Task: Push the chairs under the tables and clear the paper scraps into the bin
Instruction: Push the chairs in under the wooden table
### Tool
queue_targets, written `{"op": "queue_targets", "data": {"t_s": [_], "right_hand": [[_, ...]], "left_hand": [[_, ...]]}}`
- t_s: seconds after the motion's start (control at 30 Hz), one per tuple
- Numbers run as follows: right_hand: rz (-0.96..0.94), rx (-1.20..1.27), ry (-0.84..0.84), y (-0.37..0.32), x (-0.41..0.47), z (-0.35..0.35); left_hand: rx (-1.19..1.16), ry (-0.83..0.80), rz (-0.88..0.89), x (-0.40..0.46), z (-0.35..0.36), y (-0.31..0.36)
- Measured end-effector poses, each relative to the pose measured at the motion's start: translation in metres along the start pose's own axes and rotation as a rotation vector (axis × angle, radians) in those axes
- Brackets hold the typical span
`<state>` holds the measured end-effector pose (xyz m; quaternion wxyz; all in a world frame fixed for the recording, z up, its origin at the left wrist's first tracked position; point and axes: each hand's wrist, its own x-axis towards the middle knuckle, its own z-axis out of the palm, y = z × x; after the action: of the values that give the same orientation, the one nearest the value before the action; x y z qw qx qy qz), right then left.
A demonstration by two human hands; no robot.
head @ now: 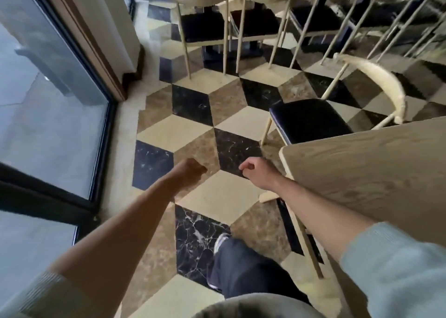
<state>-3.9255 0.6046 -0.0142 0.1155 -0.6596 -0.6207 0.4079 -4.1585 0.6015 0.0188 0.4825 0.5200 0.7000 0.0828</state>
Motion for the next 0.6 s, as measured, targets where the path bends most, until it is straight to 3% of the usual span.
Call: {"op": "queue_targets", "data": {"t_s": [0.1, 0.37, 0.6], "right_hand": [[0.05, 0.018, 0.023, -0.006, 0.09, -0.025], [0.149, 0.098, 0.168, -0.046, 0.295, -0.132], [0.287, 0.2, 0.257, -0.032, 0.441, -0.231]], "left_hand": [[0.093, -0.081, 0.04, 0.093, -0.04, 0.05], [0.247, -0.101, 0.082, 0.293, -0.138, 0.189], [0.239, -0.266, 0.167, 0.48, -0.152, 0.347]]}}
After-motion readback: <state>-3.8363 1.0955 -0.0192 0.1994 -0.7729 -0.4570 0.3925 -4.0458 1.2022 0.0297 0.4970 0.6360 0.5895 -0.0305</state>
